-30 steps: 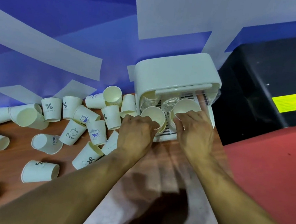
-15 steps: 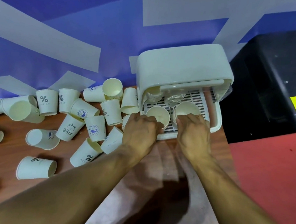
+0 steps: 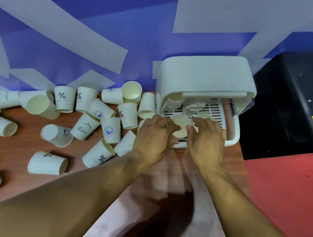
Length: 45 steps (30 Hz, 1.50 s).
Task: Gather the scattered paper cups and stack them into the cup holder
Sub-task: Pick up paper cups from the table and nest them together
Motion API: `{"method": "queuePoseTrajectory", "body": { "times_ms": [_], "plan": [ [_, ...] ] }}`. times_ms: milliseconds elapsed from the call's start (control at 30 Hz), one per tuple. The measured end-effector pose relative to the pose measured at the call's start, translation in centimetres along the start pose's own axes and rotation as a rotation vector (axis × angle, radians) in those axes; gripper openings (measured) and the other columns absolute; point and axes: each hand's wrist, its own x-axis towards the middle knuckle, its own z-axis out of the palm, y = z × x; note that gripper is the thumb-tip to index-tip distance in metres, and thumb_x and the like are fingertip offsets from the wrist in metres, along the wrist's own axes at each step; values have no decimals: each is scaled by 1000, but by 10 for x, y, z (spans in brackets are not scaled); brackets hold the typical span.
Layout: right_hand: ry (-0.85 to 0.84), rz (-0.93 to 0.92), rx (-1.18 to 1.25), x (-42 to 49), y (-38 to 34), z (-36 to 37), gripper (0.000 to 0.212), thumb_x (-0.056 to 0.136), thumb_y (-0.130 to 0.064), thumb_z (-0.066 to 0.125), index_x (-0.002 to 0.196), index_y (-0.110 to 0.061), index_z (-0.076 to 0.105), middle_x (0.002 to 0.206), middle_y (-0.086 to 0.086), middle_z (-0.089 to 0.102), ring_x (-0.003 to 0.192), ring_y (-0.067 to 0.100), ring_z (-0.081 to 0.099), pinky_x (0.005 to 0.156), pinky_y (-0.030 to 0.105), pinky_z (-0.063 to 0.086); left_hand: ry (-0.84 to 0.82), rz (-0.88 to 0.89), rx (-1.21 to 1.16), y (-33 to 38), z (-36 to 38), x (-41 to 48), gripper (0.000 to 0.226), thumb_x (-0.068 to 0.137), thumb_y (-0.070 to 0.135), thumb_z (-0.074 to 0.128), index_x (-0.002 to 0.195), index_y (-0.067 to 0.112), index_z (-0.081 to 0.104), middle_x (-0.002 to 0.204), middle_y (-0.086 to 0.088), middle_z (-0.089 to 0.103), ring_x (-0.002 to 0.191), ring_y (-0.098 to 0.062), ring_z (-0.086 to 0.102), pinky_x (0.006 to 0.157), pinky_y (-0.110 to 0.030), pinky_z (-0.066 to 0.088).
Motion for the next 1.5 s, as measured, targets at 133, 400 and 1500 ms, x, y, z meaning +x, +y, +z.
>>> {"method": "queuePoseTrajectory", "body": {
  "times_ms": [133, 400, 1500],
  "plan": [
    [117, -117, 77, -9, -38, -20, 28, 81, -26, 62, 104, -13, 69, 98, 6, 67, 91, 32, 58, 78, 41, 43, 140, -24, -32, -11, -25, -18, 26, 85, 37, 70, 107, 23, 72, 104, 4, 67, 95, -22, 56, 79, -36, 46],
    [37, -289, 223, -45, -112, -35, 27, 79, -25, 61, 102, -13, 68, 94, 5, 66, 85, 30, 57, 75, 39, 48, 198, -251, -23, -51, -65, -98, 25, 86, 40, 69, 107, 27, 71, 103, 6, 66, 91, -22, 58, 77, -39, 48],
    [-409, -245, -79, -92, -242, 95, 33, 77, -20, 72, 108, -8, 68, 106, 13, 62, 91, 35, 56, 73, 41, 50, 60, -1141, -285, -226, -73, -228, 14, 86, 29, 59, 99, 28, 62, 119, -2, 57, 103, -26, 59, 86, -35, 48]
  ]
}}
